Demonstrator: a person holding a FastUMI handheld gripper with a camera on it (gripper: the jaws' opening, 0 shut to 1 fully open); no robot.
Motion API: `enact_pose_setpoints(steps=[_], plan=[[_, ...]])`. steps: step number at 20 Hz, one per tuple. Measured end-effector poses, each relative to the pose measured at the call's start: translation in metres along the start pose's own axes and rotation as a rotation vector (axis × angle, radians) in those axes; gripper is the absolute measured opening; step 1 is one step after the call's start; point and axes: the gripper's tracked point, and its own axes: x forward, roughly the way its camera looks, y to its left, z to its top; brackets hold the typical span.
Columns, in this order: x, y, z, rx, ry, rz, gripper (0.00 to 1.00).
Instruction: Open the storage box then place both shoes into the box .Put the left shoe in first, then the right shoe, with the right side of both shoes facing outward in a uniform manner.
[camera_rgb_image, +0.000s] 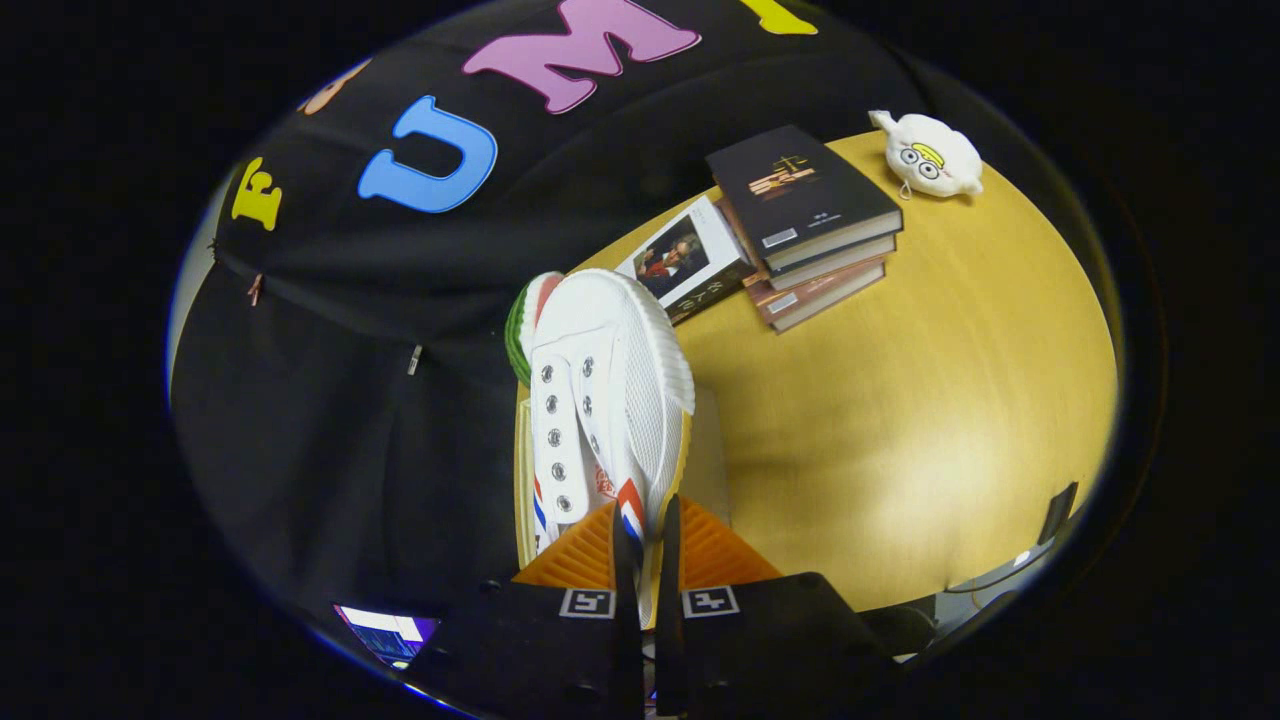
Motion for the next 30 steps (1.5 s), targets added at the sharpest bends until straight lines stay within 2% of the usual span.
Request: enact_pose_setpoints(steps=[4,11,13,14,15,17,21,26,30], plan=[[0.028,0.018,-0.021,-0.011,0.033,-0.016,0.09],[0.060,0.018,-0.037,-0.019,0.051,-0.063,0.10],[0.065,0.023,-0.038,-0.004,0.054,-0.042,0.12],[0.066,0.035,-0.041,0.018,0.051,0.003,0.19],[0.051,0.047,-0.031,0.038,0.028,0.054,0.46],[0.049,0.052,-0.014,0.009,-0.030,0.070,1.00],[0.004,0.034,0.020,-0.084,-0.195,0.026,0.99],[-0.078,0.004,0.079,-0.208,-0.462,-0.055,0.99],[-0.148,-0.021,0.126,-0.376,-0.683,-0.152,0.99]])
